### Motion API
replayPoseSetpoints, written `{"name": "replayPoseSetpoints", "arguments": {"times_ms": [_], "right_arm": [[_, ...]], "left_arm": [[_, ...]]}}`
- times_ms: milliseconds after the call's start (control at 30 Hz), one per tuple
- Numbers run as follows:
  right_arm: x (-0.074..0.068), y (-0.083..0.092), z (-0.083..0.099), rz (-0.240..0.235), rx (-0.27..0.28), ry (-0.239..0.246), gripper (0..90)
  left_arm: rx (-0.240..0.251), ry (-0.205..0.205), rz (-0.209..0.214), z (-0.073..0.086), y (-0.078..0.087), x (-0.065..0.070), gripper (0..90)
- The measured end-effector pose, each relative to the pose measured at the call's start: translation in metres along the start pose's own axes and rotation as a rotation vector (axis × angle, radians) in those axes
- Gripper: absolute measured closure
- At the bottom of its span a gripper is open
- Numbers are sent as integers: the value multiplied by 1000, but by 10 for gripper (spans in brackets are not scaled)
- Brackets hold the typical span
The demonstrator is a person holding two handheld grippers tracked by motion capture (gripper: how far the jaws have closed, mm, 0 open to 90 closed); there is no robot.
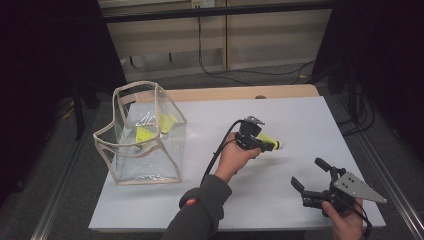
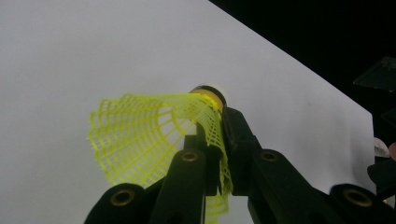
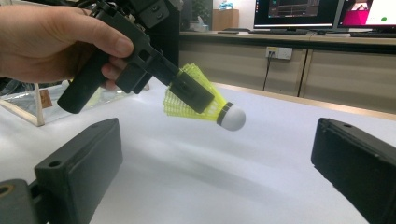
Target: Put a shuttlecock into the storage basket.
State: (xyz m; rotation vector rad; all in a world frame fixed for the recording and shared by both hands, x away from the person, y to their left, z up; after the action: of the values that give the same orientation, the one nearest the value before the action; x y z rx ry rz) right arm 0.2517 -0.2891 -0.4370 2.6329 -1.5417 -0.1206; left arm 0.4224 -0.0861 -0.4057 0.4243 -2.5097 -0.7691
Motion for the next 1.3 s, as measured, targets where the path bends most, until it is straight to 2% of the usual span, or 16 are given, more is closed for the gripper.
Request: {"name": "replayPoseSetpoints", "arguments": {"times_ms": [400,1300], "right_arm": [[0,0,0,0,1,3,19],[-1,-1,0,-3,3,1,18]], "left_arm": [[-4,10,-7,-2,14,-2,866],[-3,15,-52,-4,47,-11,868]]}}
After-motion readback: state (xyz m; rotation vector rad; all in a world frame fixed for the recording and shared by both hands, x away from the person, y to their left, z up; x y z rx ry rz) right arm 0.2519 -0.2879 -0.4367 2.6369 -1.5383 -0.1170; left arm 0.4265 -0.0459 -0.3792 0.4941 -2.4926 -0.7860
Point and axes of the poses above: each handheld gripper's, and its own axes: y roughly backward along the jaws, z roughly out of its underside, x roughly to its right, the point moved 2 cm from there along -y, roughly forward along the jaws, and after that the axes turned 1 degree about -z, right-handed, at the moved point
